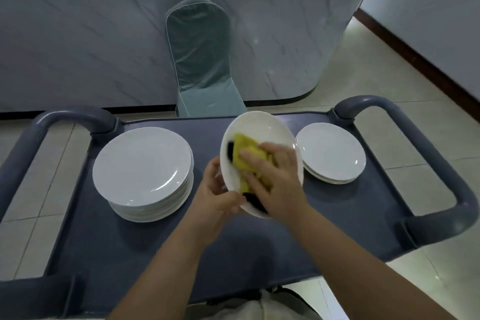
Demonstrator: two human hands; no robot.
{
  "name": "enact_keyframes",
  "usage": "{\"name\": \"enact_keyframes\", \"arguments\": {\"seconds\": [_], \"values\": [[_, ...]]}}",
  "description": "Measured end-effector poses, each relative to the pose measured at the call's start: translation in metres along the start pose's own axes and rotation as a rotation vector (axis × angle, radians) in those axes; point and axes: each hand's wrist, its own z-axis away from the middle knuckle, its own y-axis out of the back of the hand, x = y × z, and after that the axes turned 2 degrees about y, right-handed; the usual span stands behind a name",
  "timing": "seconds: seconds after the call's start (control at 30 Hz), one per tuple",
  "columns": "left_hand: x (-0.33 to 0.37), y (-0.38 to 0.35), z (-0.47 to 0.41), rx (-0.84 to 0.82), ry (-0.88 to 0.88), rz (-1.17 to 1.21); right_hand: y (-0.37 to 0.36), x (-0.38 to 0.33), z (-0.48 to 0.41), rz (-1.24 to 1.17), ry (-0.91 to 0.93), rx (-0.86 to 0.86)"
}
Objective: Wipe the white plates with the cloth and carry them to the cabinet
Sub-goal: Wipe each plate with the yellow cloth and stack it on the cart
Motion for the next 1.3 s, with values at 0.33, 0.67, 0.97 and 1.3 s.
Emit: {"name": "enact_keyframes", "arguments": {"seconds": [0.33,0.67,0.97,1.3], "values": [[-0.004,-0.003,0.004,-0.050,0.062,-0.072,0.010,0.031,-0.023,0.098,-0.181,0.110],[0.009,0.002,0.008,-0.027,0.041,-0.157,0.017,0.053,0.009,0.169,-0.248,0.103],[0.025,0.013,0.001,0.058,-0.056,-0.154,0.010,0.029,0.045,0.032,0.071,-0.076],[0.031,-0.004,-0.003,0.032,-0.074,-0.207,-0.005,-0.006,0.017,-0.052,0.003,0.048]]}}
